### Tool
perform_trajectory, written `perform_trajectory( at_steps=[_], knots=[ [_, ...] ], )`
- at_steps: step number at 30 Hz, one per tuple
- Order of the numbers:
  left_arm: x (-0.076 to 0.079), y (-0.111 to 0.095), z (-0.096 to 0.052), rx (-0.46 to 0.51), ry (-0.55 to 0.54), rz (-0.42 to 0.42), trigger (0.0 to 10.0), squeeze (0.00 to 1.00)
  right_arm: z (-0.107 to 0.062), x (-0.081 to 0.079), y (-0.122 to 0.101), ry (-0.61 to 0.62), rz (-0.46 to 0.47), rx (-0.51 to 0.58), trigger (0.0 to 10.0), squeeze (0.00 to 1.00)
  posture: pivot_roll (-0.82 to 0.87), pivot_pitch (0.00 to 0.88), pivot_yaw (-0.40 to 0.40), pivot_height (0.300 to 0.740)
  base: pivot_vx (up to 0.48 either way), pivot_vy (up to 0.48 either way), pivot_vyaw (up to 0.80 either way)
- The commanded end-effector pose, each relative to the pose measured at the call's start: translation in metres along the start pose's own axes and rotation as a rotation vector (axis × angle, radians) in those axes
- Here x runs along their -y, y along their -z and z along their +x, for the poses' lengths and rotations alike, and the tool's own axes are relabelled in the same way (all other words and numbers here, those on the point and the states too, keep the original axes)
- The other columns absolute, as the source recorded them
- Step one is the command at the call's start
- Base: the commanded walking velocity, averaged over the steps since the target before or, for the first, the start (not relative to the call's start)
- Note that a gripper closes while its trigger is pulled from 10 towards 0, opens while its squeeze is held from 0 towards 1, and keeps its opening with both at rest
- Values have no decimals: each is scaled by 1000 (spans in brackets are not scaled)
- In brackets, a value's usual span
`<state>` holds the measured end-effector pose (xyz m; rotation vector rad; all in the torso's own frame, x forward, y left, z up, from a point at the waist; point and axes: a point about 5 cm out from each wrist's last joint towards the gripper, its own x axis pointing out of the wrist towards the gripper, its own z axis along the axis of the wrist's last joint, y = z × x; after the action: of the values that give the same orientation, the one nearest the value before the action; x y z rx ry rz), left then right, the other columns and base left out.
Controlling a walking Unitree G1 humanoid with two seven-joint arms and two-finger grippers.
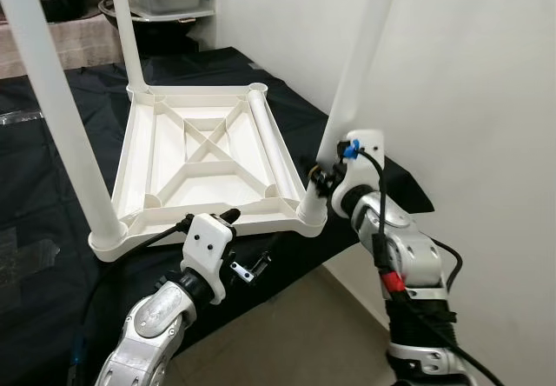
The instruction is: Building children table
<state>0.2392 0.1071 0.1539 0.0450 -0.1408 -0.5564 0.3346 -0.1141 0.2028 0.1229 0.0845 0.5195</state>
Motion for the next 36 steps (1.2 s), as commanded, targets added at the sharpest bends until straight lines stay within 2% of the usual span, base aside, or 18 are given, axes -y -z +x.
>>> perform_trajectory(
  at_steps=[1, 2, 3, 4, 6, 10, 11, 13, 14, 15, 16, 21, 24, 25, 26, 27, 36],
  knots=[
    [4, -1, -2, 6, 11, -14, 10000, 0, 0, -13, -14, -197, -16, 40, 10000, 1000, -79, 47, -115, 740, 0, 0, 0],
    [5, -2, -3, 7, 14, -13, 10000, 0, -6, -8, -18, -301, -106, 33, 10000, 1000, -73, 56, -117, 740, 0, 0, 0],
    [7, -2, -5, 5, 18, -13, 10000, 0, -12, -4, -24, -396, -154, 27, 10000, 1000, -65, 72, -119, 740, 0, 0, 0],
    [7, -2, -5, 5, 18, -13, 10000, 0, -12, -4, -24, -396, -154, 27, 10000, 1000, -65, 72, -119, 740, 0, 0, 0],
    [9, -4, -8, 3, 24, -14, 10000, 0, -17, 6, -34, -483, -227, 16, 10000, 1000, -58, 87, -115, 740, 0, 0, 0],
    [12, -4, -10, -1, 30, -13, 10000, 0, -20, 22, -44, -516, -286, 5, 10000, 1000, -47, 99, -112, 740, 0, 0, 0],
    [12, -4, -10, -1, 30, -13, 10000, 0, -20, 22, -44, -516, -286, 5, 10000, 1000, -47, 99, -112, 740, 0, 0, 0],
    [14, -5, -13, -7, 35, -11, 10000, 0, -22, 33, -55, -539, -328, 12, 10000, 1000, -38, 109, -101, 740, 0, 0, 0],
    [14, -5, -13, -10, 39, -11, 10000, 0, -23, 38, -60, -552, -346, 13, 10000, 890, -37, 109, -100, 740, 0, 0, 0],
    [14, -5, -13, -10, 39, -11, 10000, 0, -23, 38, -60, -552, -346, 13, 10000, 890, -37, 109, -100, 740, 0, 0, 0],
    [15, -5, -14, -13, 44, -11, 10000, 0, -23, 43, -65, -558, -365, 17, 10000, 0, -34, 110, -97, 740, 0, 0, 0],
    [16, -5, -16, -22, 52, -12, 10000, 0, -25, 57, -75, -653, -360, -11, 10000, 0, -26, 108, -93, 740, 0, 0, 0],
    [17, -5, -17, -24, 53, -12, 10000, 0, -24, 60, -78, -654, -356, -3, 10000, 0, -22, 106, -92, 740, 0, 0, 0],
    [17, -5, -17, -26, 54, -11, 10000, 0, -22, 63, -81, -661, -345, 9, 9098, 0, -18, 107, -91, 740, 0, 0, 0],
    [17, -5, -17, -26, 54, -11, 10000, 0, -22, 63, -81, -661, -345, 9, 9098, 0, -18, 107, -91, 740, 0, 0, 0],
    [18, -5, -18, -28, 55, -10, 10000, 0, -20, 66, -83, -672, -330, 20, 0, 0, -13, 109, -91, 740, 0, 0, 0],
    [19, -7, -21, -36, 55, -6, 10000, 0, -17, 71, -93, -734, -326, 37, 0, 0, -1, 122, -91, 740, 0, 0, 0]
  ],
)
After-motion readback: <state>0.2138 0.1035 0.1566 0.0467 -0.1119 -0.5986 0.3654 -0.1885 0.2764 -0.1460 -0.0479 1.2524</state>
